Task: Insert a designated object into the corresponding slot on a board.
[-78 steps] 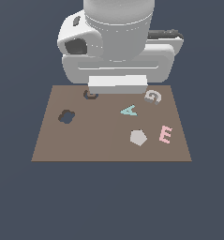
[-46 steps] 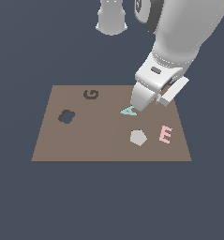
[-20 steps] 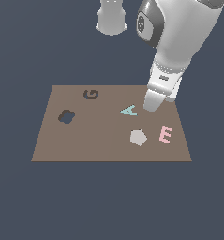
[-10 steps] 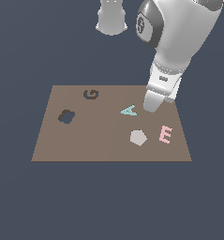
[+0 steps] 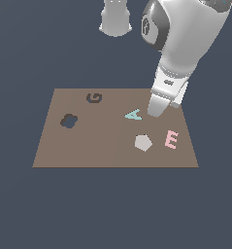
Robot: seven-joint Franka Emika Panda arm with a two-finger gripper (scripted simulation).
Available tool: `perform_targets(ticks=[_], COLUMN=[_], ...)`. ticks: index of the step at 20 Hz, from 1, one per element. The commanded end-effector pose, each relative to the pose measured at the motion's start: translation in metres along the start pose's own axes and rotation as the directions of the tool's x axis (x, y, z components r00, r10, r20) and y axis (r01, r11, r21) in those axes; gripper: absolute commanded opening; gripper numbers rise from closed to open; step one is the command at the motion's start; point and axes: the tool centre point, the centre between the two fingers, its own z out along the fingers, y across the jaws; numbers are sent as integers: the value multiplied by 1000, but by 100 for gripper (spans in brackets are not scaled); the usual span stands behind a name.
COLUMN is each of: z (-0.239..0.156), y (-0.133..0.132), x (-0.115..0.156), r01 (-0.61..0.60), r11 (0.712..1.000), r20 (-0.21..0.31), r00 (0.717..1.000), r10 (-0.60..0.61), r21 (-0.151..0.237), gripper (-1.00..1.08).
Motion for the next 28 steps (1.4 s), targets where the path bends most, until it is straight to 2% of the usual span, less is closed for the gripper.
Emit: perform_targets(ticks=[1, 6, 10, 13, 16, 19, 21, 24, 28], z=[0, -1, -1, -2, -2, -3, -3, -4, -5], y=[4, 16, 30, 43, 58, 75, 87, 104, 123], x=[1, 3, 3, 2, -1, -6, -12, -24, -43], r01=[-30, -129, -243, -347, -462, -586, -669, -782, -900], r11=[1000, 992, 970, 938, 887, 810, 743, 623, 436], r20=[-1, -1, -1, -1, -1, -2, -2, -2, -2], r00=[1000, 992, 970, 938, 887, 810, 743, 623, 436], r10=[30, 129, 243, 347, 462, 586, 669, 782, 900], r21=[-1, -1, 0, 0, 0, 0, 0, 1, 1], gripper=[-100, -100, -100, -100, -100, -100, -100, -100, -100])
